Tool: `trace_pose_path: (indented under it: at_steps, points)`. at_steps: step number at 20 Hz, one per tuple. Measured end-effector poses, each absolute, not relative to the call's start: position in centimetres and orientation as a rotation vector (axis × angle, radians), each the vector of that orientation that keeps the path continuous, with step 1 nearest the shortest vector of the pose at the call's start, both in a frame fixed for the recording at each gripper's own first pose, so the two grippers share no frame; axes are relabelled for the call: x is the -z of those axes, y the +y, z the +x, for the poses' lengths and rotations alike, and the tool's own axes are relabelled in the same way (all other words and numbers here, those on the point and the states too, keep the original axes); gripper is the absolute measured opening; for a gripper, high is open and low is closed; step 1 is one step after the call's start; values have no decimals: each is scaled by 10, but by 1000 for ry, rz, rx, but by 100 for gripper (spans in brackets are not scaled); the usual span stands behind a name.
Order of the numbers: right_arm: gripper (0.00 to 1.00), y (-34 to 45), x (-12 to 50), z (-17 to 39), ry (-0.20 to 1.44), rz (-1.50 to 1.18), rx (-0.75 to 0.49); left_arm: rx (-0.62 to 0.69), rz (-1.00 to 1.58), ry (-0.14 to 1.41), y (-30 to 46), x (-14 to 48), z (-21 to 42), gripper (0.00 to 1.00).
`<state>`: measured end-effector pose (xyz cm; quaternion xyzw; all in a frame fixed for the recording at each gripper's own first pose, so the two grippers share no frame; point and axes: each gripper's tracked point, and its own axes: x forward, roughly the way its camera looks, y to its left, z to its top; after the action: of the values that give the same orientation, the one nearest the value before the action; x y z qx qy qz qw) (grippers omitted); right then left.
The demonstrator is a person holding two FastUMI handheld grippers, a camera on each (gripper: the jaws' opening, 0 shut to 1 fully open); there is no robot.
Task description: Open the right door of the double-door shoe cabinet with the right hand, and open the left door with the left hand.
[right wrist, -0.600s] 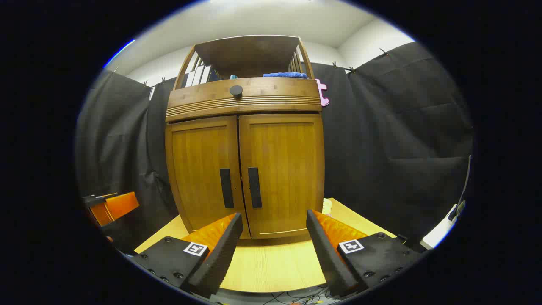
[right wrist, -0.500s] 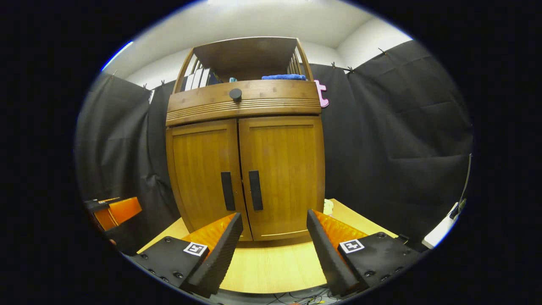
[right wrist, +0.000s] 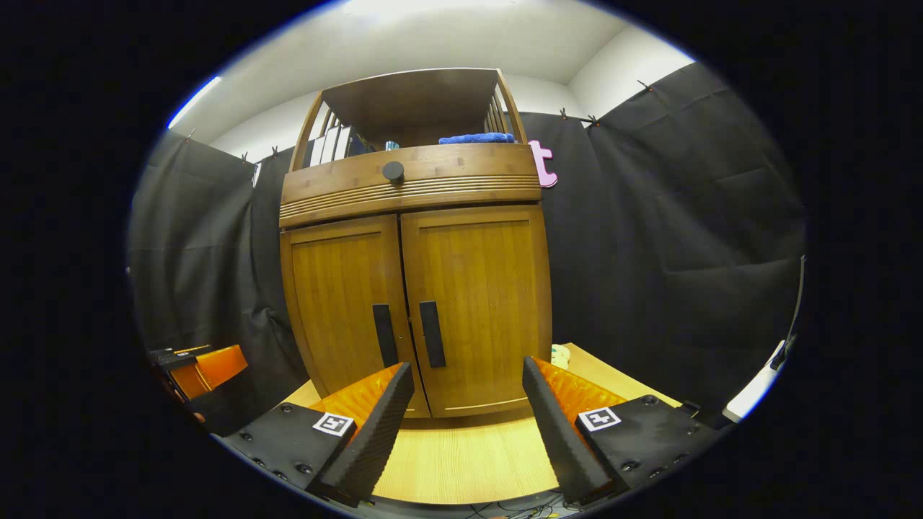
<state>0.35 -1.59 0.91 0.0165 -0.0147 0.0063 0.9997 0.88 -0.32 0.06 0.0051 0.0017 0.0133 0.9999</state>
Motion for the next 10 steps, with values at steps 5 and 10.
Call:
trace_pose_path:
  at_steps: [5,10]
  points:
    - [93,-23,-7,7,-24,38,-13,-27,9,0,-11,-2,13,88]
    - [93,-25,-3,14,-15,40,-24,-38,40,-4,-15,0,15,93]
